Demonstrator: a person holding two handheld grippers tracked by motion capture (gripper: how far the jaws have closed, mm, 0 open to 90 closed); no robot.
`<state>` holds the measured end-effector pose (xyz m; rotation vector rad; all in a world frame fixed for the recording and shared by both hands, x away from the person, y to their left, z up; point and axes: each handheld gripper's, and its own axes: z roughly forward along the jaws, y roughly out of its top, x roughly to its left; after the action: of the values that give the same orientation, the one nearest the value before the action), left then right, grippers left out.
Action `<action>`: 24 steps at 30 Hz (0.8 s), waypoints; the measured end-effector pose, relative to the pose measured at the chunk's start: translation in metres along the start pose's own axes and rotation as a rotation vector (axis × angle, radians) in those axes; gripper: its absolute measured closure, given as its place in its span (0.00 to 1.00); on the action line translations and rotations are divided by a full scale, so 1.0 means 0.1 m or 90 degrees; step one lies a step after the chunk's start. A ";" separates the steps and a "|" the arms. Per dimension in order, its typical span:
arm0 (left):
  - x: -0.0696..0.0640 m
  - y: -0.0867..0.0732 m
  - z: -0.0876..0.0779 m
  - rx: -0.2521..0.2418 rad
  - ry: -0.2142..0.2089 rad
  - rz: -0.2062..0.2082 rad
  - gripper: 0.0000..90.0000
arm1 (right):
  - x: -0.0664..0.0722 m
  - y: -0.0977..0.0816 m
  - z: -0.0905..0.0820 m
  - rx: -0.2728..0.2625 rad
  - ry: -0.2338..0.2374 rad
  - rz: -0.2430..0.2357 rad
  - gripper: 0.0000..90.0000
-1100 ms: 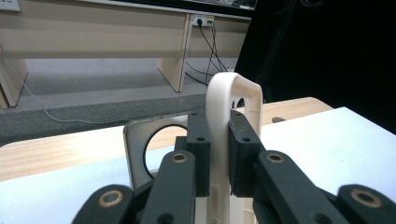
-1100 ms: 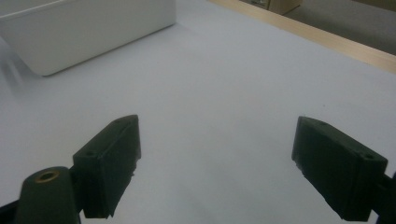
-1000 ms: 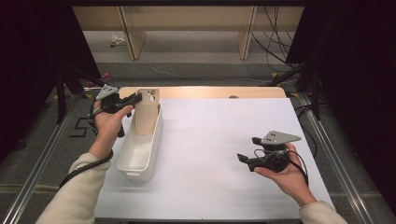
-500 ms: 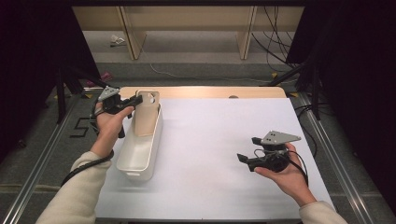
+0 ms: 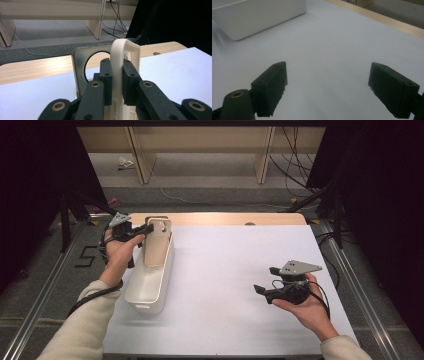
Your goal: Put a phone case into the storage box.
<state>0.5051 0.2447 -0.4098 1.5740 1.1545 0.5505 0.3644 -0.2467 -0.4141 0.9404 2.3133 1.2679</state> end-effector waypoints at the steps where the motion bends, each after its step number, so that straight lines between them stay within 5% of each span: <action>1: 0.00 0.00 0.00 0.002 0.001 0.001 0.89 | 0.00 0.00 0.00 0.000 0.000 0.000 0.18; 24: 0.04 0.03 0.07 0.058 0.034 0.037 0.84 | 0.01 0.00 0.00 0.000 0.001 -0.001 0.18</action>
<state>0.5138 0.2448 -0.4108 1.6846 1.1921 0.5882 0.3641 -0.2461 -0.4139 0.9376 2.3152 1.2677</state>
